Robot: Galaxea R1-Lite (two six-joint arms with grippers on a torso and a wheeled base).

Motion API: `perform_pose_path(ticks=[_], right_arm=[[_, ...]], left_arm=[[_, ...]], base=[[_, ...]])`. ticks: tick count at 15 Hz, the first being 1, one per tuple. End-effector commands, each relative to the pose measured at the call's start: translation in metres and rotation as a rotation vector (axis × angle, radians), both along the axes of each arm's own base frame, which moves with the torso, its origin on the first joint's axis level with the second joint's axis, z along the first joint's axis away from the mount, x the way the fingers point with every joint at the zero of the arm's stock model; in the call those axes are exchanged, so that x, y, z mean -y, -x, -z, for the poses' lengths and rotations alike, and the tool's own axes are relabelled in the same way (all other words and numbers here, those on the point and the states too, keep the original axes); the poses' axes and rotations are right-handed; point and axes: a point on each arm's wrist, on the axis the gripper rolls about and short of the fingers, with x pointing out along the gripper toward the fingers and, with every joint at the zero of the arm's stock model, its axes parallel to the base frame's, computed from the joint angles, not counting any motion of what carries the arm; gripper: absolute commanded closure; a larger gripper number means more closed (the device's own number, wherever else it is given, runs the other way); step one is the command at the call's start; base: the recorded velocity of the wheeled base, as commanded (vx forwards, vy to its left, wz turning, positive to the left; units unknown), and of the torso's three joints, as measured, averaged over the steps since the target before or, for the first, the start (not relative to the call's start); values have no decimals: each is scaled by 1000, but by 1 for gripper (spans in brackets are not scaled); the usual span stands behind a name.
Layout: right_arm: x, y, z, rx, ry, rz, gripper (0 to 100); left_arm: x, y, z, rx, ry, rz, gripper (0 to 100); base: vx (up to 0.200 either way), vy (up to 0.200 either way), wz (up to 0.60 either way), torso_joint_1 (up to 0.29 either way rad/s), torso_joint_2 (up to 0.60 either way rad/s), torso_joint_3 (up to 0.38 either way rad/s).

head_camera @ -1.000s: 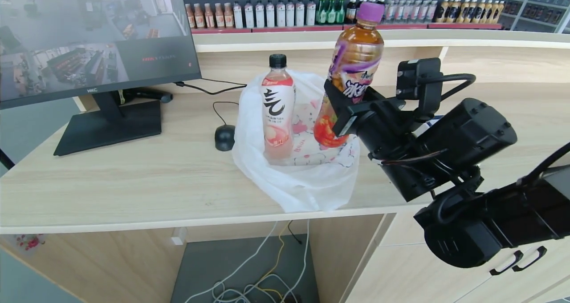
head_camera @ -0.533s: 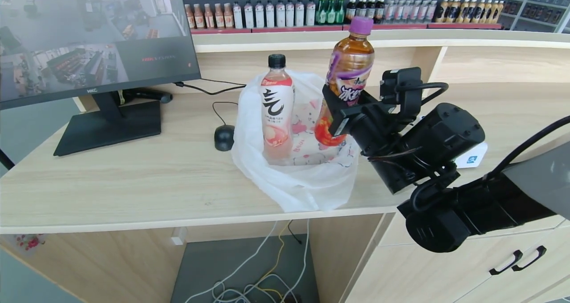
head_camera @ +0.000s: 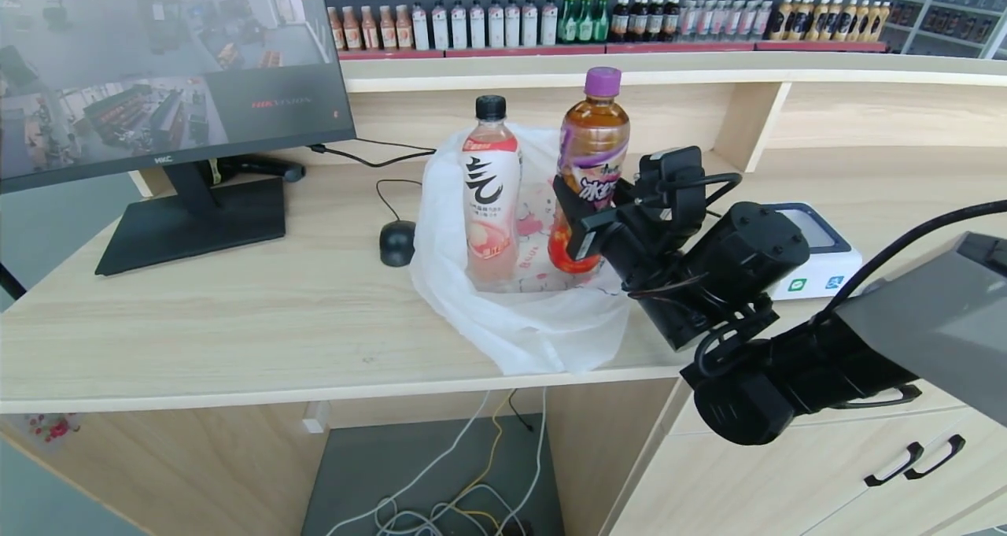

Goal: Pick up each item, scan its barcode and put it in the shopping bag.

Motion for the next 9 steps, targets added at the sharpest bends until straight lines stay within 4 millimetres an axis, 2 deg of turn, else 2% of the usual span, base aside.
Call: perform_pose_path(ticks=[1,9], right_arm=[[-3,-5,9,-15,12,-1,100],[-4,-9,19,-38,27,-1,100]], left_arm=[[0,0,0,0,0,0,0],[0,0,0,0,0,0,0]], base=[[0,0,0,0,0,0],[0,0,0,0,0,0]])
